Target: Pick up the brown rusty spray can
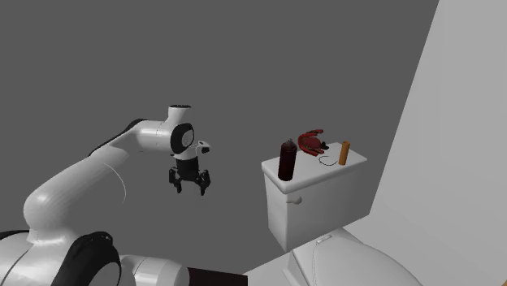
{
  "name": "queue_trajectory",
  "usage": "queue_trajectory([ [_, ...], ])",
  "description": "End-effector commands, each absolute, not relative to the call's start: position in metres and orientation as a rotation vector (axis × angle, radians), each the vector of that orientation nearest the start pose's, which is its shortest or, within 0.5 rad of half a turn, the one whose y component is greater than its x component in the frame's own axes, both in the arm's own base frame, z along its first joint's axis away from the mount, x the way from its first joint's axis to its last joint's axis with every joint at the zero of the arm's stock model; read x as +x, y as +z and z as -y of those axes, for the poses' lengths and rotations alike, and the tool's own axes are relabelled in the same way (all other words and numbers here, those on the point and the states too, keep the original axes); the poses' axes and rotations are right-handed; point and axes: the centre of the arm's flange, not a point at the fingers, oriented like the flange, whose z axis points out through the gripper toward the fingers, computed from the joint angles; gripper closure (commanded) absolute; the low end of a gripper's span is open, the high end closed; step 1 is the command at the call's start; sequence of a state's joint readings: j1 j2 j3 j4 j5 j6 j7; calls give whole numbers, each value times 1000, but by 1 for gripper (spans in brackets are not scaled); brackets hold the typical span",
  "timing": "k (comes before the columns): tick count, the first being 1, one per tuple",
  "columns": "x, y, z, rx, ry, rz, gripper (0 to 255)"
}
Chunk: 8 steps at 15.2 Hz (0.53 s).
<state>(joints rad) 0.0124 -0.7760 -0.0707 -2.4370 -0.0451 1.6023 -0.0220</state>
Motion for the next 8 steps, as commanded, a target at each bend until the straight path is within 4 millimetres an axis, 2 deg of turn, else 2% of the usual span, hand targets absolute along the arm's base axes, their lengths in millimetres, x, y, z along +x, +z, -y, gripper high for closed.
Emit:
queue_trajectory([
  [1, 308, 551, 27, -3134, 94, -19, 0],
  [8, 316, 562, 112, -3111, -238, 102, 0],
])
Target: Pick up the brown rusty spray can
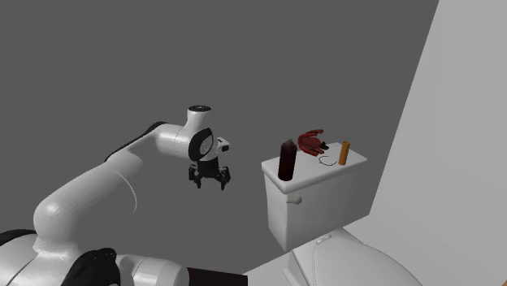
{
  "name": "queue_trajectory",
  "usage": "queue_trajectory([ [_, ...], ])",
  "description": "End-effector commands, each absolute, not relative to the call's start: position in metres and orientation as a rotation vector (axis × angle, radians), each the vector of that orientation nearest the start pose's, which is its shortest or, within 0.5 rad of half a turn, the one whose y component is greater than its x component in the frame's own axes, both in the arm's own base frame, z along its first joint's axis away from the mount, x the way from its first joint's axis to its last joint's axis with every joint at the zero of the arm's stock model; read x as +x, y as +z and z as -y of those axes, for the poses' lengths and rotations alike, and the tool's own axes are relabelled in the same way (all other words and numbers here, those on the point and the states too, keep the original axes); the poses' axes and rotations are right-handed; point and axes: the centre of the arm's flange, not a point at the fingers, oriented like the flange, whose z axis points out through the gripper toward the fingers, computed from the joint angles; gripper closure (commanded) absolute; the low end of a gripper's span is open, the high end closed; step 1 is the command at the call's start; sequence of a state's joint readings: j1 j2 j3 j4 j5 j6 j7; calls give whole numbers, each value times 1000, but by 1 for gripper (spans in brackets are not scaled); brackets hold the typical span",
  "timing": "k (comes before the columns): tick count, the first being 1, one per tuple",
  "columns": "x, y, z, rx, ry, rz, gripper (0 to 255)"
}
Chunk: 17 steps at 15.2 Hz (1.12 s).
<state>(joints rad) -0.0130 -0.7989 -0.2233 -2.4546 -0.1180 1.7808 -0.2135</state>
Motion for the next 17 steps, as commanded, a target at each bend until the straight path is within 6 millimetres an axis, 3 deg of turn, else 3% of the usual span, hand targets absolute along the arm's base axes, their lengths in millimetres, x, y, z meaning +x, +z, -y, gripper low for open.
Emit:
queue_trajectory([
  [1, 317, 564, 124, -3104, -285, 119, 0],
  [17, 351, 594, 316, -2894, -1012, 382, 0],
])
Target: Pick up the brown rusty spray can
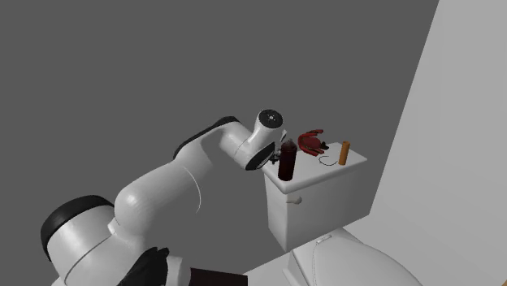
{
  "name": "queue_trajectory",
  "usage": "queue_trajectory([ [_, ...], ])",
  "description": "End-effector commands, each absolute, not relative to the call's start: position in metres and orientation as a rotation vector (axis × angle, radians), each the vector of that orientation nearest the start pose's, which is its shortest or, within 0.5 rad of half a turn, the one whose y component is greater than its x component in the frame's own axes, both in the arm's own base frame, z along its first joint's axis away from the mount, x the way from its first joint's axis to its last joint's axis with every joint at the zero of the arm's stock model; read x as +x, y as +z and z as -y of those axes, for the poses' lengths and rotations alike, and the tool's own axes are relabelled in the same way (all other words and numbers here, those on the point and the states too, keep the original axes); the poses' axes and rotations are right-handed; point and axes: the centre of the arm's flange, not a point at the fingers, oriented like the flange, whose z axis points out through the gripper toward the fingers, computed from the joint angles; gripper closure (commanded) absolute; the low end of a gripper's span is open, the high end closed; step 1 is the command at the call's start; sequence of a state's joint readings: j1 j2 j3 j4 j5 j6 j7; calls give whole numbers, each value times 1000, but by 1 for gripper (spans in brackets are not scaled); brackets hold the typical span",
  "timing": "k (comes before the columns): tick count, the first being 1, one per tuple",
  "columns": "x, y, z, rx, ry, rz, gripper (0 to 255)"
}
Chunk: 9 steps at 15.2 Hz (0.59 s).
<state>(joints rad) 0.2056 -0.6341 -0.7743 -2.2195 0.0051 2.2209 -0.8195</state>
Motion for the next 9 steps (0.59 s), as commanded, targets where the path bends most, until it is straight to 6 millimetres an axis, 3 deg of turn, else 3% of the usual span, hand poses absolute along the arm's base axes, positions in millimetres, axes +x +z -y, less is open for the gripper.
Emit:
queue_trajectory([
  [1, 353, 596, 327, -2875, -1056, 398, 0],
  [9, 377, 616, 421, -2693, -1389, 518, 0],
])
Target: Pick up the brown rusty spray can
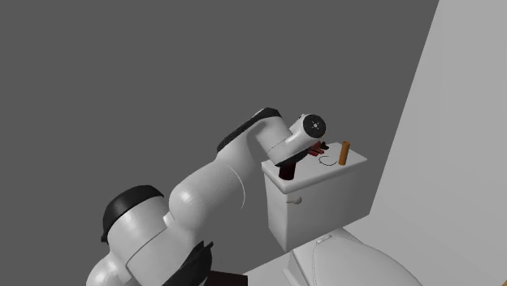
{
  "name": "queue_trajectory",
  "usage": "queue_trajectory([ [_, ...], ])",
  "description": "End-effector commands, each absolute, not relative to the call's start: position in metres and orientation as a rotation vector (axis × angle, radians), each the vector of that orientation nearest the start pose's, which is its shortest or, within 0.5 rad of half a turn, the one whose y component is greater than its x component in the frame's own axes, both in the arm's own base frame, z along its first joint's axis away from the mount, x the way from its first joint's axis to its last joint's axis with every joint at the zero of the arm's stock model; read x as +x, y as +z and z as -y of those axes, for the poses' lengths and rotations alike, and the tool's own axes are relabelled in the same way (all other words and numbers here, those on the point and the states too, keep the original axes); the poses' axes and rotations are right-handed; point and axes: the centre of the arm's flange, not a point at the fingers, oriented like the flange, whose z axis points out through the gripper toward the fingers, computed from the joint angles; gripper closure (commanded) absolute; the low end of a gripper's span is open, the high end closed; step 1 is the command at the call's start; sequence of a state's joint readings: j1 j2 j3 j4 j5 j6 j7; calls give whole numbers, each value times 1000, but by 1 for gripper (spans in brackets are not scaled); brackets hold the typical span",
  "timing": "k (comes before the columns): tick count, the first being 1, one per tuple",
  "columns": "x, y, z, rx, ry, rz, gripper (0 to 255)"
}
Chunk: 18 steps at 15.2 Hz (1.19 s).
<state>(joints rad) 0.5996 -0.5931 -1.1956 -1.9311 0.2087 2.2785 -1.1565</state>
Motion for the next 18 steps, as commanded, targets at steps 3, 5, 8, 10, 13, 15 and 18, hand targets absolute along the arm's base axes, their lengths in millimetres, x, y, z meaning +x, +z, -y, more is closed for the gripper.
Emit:
queue_trajectory([
  [3, 381, 615, 436, -2660, -1440, 537, 0],
  [5, 381, 604, 436, -2660, -1440, 537, 0],
  [8, 381, 588, 436, -2660, -1440, 537, 0],
  [10, 381, 580, 436, -2660, -1440, 537, 0],
  [13, 381, 580, 436, -2660, -1441, 537, 255],
  [15, 381, 580, 436, -2660, -1440, 537, 255],
  [18, 381, 580, 436, -2660, -1440, 537, 255],
])
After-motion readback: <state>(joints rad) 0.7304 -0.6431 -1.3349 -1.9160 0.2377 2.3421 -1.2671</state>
